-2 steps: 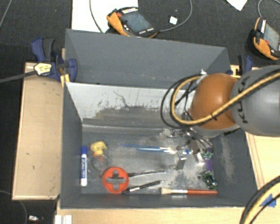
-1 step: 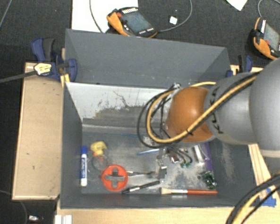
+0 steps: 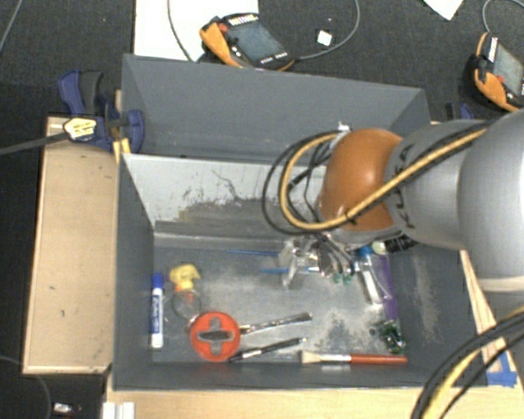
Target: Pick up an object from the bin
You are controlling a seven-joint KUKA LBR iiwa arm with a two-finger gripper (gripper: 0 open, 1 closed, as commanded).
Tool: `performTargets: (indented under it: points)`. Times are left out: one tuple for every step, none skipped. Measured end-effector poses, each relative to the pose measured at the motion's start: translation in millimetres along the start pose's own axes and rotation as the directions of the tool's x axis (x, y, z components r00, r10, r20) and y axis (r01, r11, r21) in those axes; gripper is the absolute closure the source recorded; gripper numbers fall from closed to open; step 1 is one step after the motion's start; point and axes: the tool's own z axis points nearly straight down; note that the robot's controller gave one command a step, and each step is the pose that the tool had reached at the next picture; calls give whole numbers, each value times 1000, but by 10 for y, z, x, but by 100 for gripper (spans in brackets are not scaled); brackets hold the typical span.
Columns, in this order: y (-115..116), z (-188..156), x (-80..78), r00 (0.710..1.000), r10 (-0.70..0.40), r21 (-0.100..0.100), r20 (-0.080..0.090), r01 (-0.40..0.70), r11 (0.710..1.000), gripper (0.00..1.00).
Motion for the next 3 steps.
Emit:
performTargets:
  points:
    - [0,0,0,1000,-1,0,0,1,1000,100]
    - [-1,-281,12,1000,-4,0,-4,4,1000,100]
    - [-1,-523,5,1000,-6,0,-2,6,1000,100]
